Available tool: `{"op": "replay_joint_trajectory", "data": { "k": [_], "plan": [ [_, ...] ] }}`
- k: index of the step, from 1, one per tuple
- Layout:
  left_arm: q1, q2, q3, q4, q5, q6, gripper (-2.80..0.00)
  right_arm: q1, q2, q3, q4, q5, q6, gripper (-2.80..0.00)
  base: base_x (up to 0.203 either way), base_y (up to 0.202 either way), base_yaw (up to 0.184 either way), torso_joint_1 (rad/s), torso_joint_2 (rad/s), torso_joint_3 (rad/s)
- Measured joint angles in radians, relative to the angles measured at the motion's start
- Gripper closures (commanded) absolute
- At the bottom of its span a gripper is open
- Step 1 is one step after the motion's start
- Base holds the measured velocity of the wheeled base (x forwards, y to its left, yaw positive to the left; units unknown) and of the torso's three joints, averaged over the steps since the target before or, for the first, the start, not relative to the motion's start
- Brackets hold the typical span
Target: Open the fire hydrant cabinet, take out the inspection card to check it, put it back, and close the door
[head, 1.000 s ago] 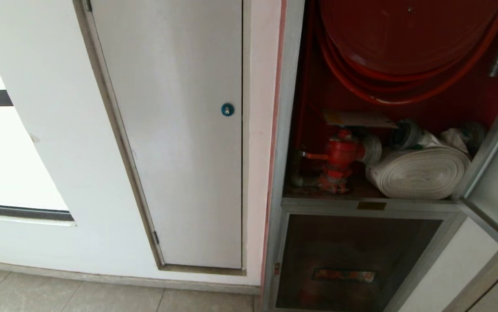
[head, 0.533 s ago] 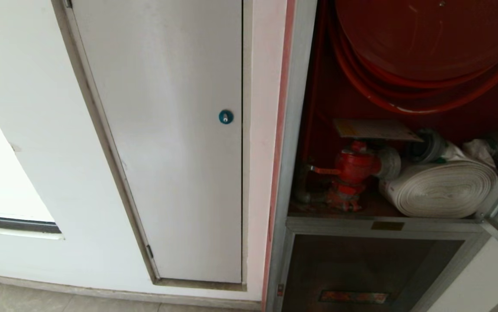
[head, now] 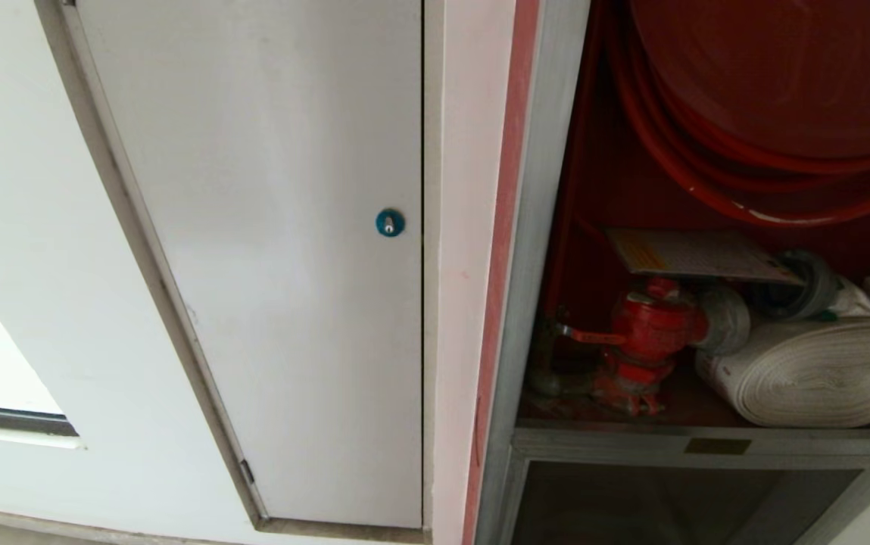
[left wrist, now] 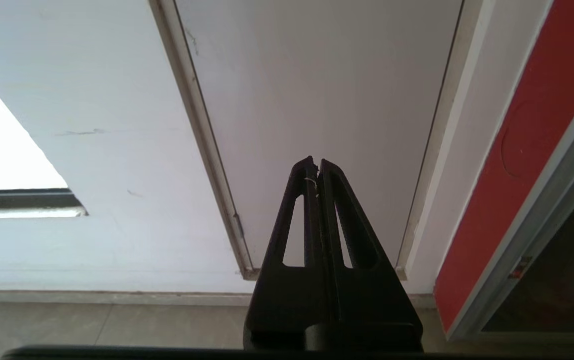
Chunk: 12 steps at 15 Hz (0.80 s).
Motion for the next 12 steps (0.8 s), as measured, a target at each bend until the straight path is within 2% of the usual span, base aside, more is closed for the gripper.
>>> {"op": "replay_joint_trajectory", "data": {
  "k": [5, 12],
  "plan": [
    [0.000, 0.000, 0.001, -0.003, 0.000, 0.000, 0.00, 0.000, 0.000, 0.000, 0.000, -0.002, 0.011, 0.00, 0.185, 0.000, -0.002, 0.000, 0.00, 0.004],
    [0.000, 0.000, 0.001, -0.005, 0.000, -0.003, 0.00, 0.000, 0.000, 0.000, 0.000, -0.005, 0.017, 0.00, 0.009, 0.000, 0.000, 0.002, 0.00, -0.001]
  ]
}}
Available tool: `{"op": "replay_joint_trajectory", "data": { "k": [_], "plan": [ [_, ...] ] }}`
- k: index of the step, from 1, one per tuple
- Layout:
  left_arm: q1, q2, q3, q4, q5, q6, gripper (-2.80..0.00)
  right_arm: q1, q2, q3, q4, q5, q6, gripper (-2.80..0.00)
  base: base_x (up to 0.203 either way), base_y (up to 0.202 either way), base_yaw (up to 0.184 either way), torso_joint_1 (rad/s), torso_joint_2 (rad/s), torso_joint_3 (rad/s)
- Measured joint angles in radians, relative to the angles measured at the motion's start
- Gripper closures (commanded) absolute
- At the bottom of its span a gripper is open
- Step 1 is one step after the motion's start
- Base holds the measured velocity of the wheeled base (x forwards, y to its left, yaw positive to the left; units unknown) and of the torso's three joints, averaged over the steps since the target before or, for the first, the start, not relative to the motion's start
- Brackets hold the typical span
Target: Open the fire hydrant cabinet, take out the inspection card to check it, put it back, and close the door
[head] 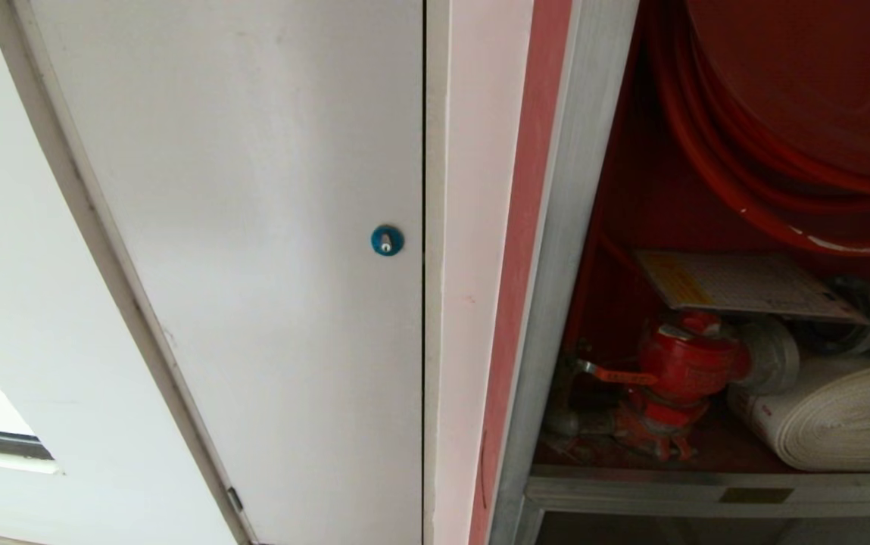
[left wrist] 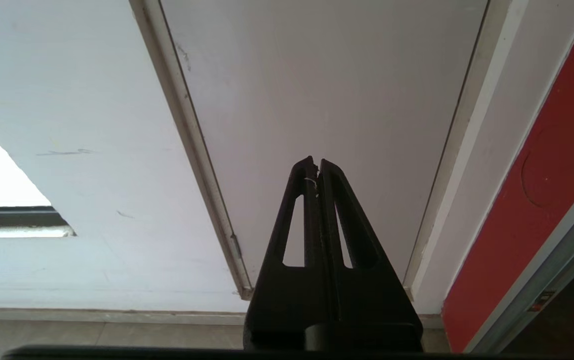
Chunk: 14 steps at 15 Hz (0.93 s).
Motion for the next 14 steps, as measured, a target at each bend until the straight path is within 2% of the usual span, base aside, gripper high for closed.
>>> {"op": "replay_joint_trajectory", "data": {
  "k": [3, 9, 14],
  "plan": [
    [-0.002, 0.000, 0.000, 0.000, 0.000, -0.002, 0.00, -0.003, 0.000, 0.000, -0.002, 0.001, 0.000, 0.00, 0.001, -0.041, -0.004, 0.001, 0.00, 0.003],
    [0.001, 0.000, 0.000, -0.001, 0.000, -0.002, 0.00, 0.001, 0.000, 0.000, 0.000, 0.000, -0.001, 0.00, 0.000, -0.169, 0.001, 0.002, 0.00, 0.002],
    [0.000, 0.000, 0.000, -0.001, 0.001, -0.006, 0.00, 0.000, 0.007, -0.007, 0.012, -0.002, 0.008, 0.00, 0.000, 0.000, 0.000, 0.000, 0.00, 0.000]
  ]
}}
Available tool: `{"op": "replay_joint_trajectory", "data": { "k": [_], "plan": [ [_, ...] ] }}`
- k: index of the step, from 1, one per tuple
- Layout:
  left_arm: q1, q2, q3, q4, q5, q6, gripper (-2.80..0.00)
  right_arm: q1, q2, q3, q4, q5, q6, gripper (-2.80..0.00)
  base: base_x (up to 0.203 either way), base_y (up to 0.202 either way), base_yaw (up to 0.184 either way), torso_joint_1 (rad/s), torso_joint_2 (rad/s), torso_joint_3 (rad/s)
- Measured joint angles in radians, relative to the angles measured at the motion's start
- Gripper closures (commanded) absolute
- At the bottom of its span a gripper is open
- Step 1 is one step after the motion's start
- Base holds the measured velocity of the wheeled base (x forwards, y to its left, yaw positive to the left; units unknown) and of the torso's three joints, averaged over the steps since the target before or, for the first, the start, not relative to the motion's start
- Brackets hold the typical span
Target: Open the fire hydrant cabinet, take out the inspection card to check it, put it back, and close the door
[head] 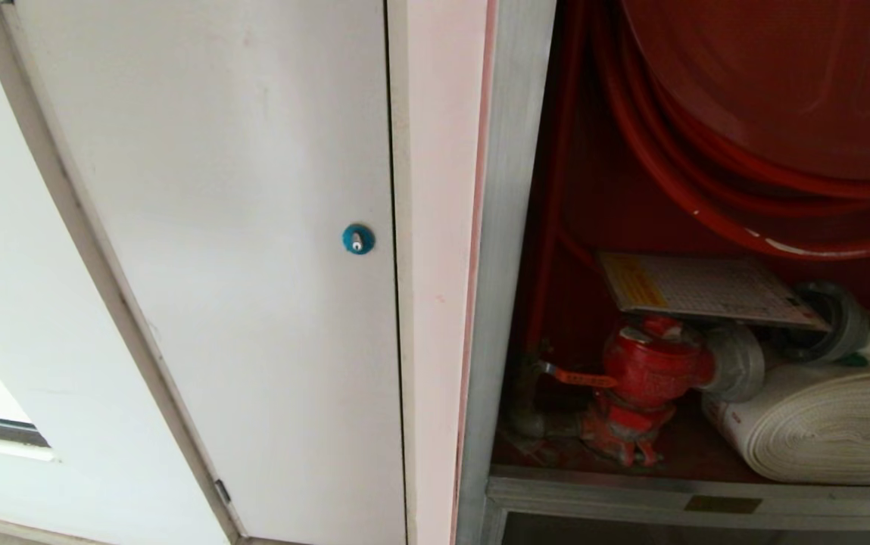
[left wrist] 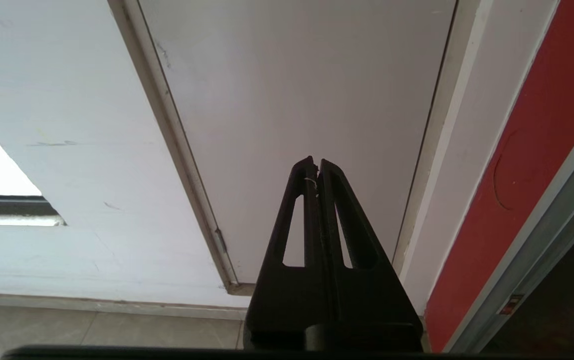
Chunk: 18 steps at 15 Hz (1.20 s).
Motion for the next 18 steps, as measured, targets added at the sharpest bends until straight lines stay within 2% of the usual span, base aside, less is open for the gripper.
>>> {"op": "replay_joint_trajectory", "data": {
  "k": [2, 5, 7, 10, 12, 14, 15, 16, 18],
  "plan": [
    [0.000, 0.000, 0.000, 0.000, 0.000, -0.001, 0.00, 0.001, 0.034, -0.060, 0.028, 0.002, 0.065, 0.00, 0.000, 0.000, 0.000, 0.000, 0.00, 0.000],
    [0.001, 0.000, 0.000, 0.000, 0.000, -0.003, 0.00, 0.004, 0.168, -0.297, 0.109, 0.028, 0.297, 0.00, 0.000, 0.000, 0.000, 0.000, 0.00, 0.000],
    [0.000, 0.000, 0.000, 0.000, 0.001, -0.009, 0.00, 0.006, 0.304, -0.440, 0.141, 0.046, 0.504, 0.00, 0.000, 0.000, 0.000, 0.000, 0.00, 0.000],
    [0.000, 0.000, 0.000, -0.001, 0.002, -0.012, 0.00, 0.008, 0.521, -0.589, 0.176, 0.077, 0.922, 0.00, 0.000, 0.000, 0.000, 0.000, 0.00, 0.000],
    [0.000, 0.000, 0.000, -0.001, 0.002, -0.012, 0.00, 0.009, 0.632, -0.602, 0.125, 0.150, 1.211, 0.00, 0.000, 0.000, 0.000, 0.000, 0.00, 0.000],
    [0.000, 0.000, 0.000, 0.000, 0.002, -0.012, 0.00, 0.008, 0.680, -0.519, -0.021, 0.190, 1.382, 0.00, 0.000, 0.000, 0.000, 0.000, 0.00, 0.000],
    [0.000, 0.000, 0.000, 0.000, 0.002, -0.011, 0.00, 0.005, 0.696, -0.470, -0.106, 0.189, 1.425, -1.11, 0.000, 0.000, 0.000, 0.000, 0.00, 0.000],
    [0.000, 0.000, 0.000, -0.001, 0.002, -0.011, 0.00, -0.001, 0.716, -0.438, -0.177, 0.186, 1.438, -2.80, 0.000, 0.000, 0.000, 0.000, 0.00, 0.000],
    [0.000, 0.000, 0.000, -0.001, 0.002, -0.011, 0.00, -0.026, 0.780, -0.402, -0.238, 0.171, 1.427, -2.80, 0.000, 0.000, 0.000, 0.000, 0.00, 0.000]
  ]
}}
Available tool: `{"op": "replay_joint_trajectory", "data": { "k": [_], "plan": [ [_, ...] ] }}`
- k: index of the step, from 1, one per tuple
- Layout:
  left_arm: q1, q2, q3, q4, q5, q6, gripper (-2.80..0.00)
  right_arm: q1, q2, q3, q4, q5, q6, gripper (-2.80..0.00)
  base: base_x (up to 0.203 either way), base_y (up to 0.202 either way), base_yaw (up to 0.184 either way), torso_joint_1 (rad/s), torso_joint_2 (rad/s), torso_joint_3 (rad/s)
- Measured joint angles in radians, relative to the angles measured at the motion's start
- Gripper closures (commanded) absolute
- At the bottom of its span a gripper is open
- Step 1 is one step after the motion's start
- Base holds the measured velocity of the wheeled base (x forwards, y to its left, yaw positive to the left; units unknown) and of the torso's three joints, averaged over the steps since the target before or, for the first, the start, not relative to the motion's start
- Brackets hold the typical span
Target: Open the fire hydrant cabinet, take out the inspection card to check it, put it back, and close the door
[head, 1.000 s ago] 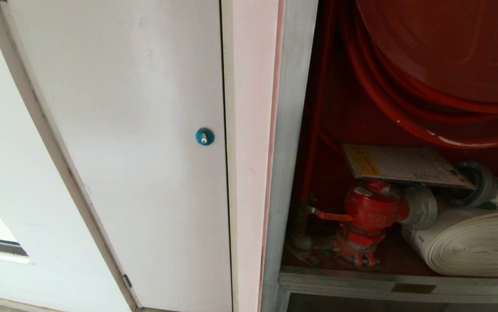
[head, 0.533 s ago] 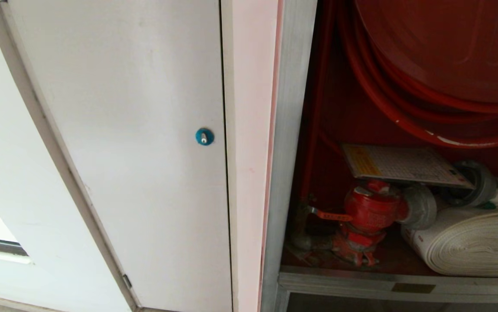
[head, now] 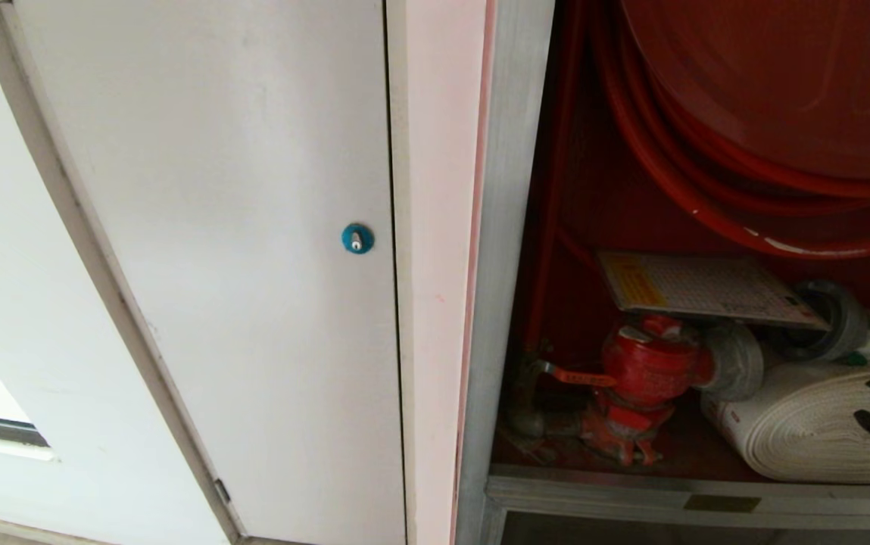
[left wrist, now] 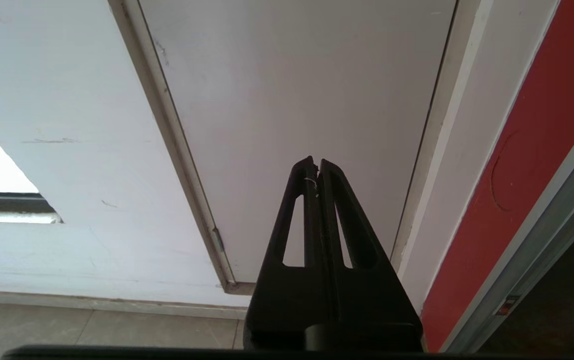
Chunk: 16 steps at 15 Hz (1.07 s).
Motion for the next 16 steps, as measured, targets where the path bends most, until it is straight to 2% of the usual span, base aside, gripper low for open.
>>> {"op": "replay_joint_trajectory", "data": {
  "k": [3, 6, 10, 16],
  "plan": [
    [0.000, 0.000, 0.000, 0.000, 0.000, 0.001, 0.00, -0.096, 0.112, 0.006, -0.088, -0.011, -0.047, -2.80, 0.000, 0.000, 0.000, 0.000, 0.00, 0.000],
    [0.000, 0.000, 0.000, 0.000, 0.000, 0.001, 0.00, -0.160, 0.203, 0.015, -0.205, -0.006, -0.114, -2.80, 0.000, 0.000, 0.000, 0.000, 0.00, 0.000],
    [0.000, 0.000, 0.000, 0.000, 0.000, 0.001, 0.00, -0.170, 0.257, 0.076, -0.362, 0.140, -0.188, -2.80, 0.000, 0.000, 0.000, 0.000, 0.00, 0.000],
    [0.000, 0.000, 0.000, 0.000, 0.000, 0.002, 0.00, -0.172, 0.434, 0.088, -0.605, 0.151, -0.185, -2.80, 0.000, 0.000, 0.000, 0.000, 0.00, 0.000]
  ]
}}
